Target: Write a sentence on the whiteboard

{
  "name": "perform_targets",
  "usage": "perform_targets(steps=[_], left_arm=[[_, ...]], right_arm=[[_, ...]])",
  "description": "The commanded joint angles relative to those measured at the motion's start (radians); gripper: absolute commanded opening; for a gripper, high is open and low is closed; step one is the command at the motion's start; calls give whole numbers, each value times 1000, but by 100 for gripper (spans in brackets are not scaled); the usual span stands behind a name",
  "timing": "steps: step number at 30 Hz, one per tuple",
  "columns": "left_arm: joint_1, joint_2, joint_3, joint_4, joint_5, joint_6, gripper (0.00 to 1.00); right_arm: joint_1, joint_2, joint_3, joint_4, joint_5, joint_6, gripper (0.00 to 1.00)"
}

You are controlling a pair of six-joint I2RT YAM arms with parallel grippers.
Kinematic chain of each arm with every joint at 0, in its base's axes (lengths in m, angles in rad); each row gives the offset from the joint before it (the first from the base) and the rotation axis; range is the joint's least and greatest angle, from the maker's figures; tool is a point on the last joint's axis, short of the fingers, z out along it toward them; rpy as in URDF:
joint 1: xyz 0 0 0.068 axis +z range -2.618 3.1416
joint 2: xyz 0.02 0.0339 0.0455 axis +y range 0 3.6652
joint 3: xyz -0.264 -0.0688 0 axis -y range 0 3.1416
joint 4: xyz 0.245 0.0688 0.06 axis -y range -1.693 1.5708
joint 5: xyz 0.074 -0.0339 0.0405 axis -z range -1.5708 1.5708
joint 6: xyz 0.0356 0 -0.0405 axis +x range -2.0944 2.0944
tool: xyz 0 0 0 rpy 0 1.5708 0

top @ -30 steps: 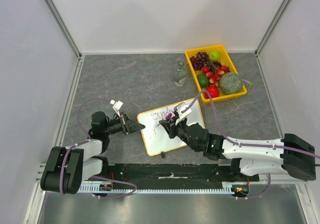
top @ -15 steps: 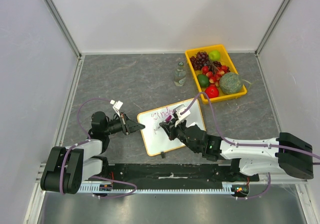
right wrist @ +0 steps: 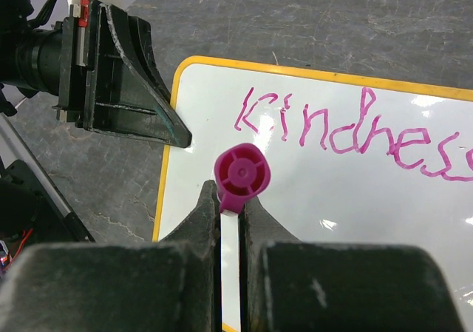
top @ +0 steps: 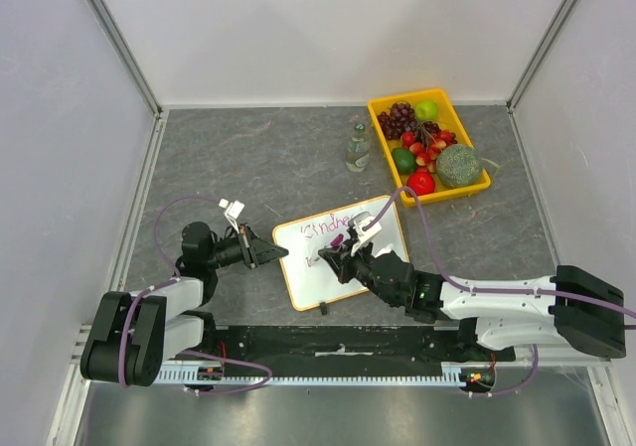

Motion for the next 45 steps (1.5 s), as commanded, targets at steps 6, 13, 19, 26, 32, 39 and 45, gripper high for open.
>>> perform_targets(steps=[6,13,19,26,32,39,45], left_arm=[[-1,1,12,2,-7,11,2],[-3,0,12,2,-7,11,2],[-1,0,12,2,-7,11,2],[-1,-2,12,2,-7,11,2],[-1,-2,10,2,-7,11,2],[-1,-2,12,1,-7,11,2],[-3,-2,12,2,-7,11,2]], right_arm=[[-8,6,-18,-25,40,4,0],[-10,2,13,-22,94,-13,0],[-13,2,19,-8,109,-7,0],[-20,-6,18,9,117,-2,0],[-34,-17,11,24,120,10,0],[-51,-35,-2,23,126,25,0],[-57,-46,-5,-20,92,15,0]])
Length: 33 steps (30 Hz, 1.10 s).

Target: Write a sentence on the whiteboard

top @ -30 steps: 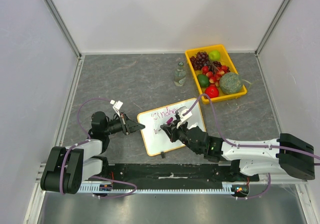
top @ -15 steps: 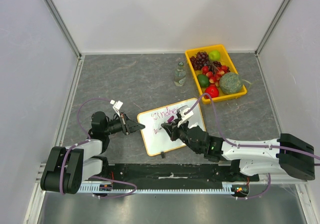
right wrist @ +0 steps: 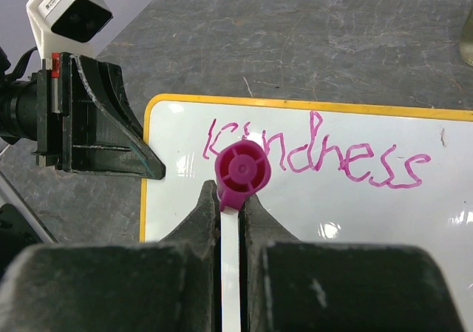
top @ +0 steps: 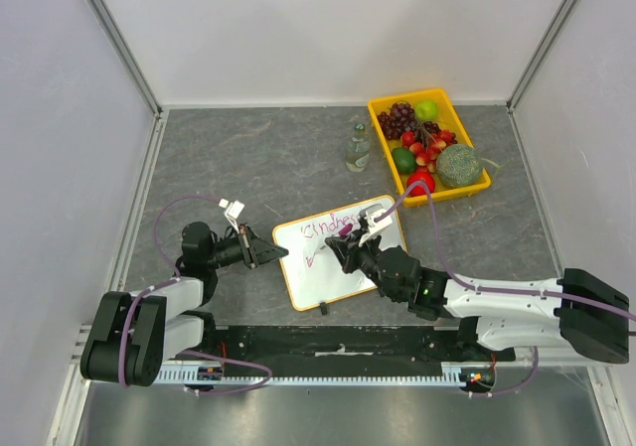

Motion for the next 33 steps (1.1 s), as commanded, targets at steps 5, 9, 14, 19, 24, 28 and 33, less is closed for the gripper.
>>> perform_targets(steps=[5,9,14,19,24,28,33], left_arm=[[-1,0,12,2,-7,11,2],[-1,2,12,2,-7,11,2],[-1,3,13,2,-7,11,2],[-1,5,13,2,-7,11,2],[-1,3,12,4,-7,11,2],[-3,5,12,2,-7,11,2],[-1,3,12,2,-7,11,2]], right_arm=[[-12,-22,-21,-61,-22,-13,0],[-12,-28,-46,-71,-51,-6,0],[-13,-39,-67,-80,-74,-1,0],[-15,-60,-65,-87,-71,11,0],[-15,-131,-17,-118,-90,28,0],[-22,-188,5,-135,-98,28,0],[-54,-185,12,-169,-76,5,0]])
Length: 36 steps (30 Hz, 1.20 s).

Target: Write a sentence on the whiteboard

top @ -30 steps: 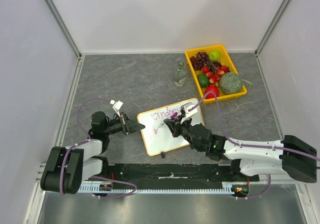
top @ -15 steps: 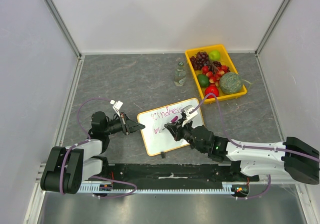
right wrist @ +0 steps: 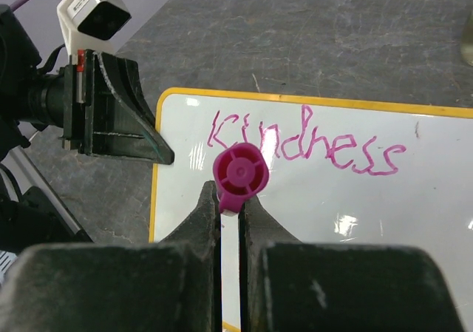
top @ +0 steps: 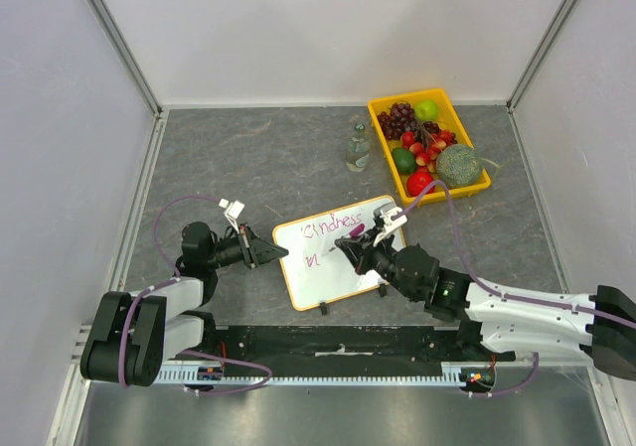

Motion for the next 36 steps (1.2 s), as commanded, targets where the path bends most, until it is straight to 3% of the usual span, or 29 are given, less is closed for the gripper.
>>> perform_targets(steps=[1,23,36], left_arm=[[-1,3,12,1,-7,11,2],[-1,3,12,1,-7,11,2],[-3,3,12,1,-8,11,2]], right_arm=[[-31,3,40,-21,22,-12,0],[-60,72,1,22,32,-9,0],[-60,-1,-59,-27,2,-26,0]])
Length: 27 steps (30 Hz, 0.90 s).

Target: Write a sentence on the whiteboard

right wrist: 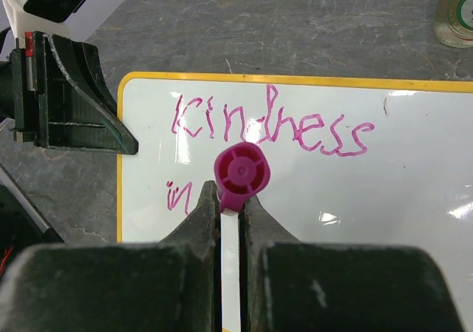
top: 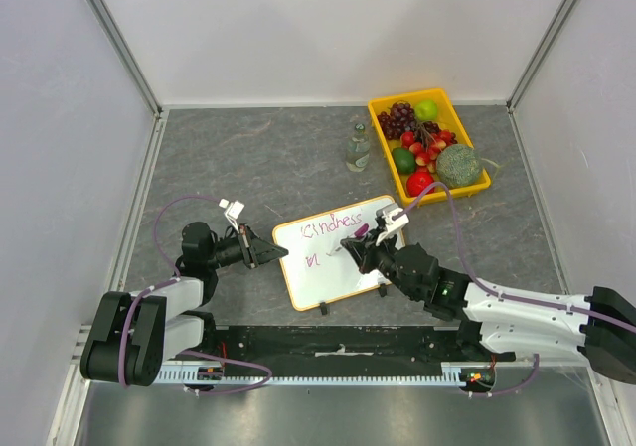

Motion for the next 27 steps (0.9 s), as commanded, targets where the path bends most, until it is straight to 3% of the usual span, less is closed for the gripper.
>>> perform_targets(steps=[1,15,27], left_arm=[[-1,3,12,1,-8,11,2],[-1,9,13,1,-8,11,2],[-1,7,13,3,-8,11,2]], right_arm=[[-5,-19,-29,-32,5,-23,0],[-7,-91,21,-32,18,-5,0],[-22,-31,33,-2,39,7,0]])
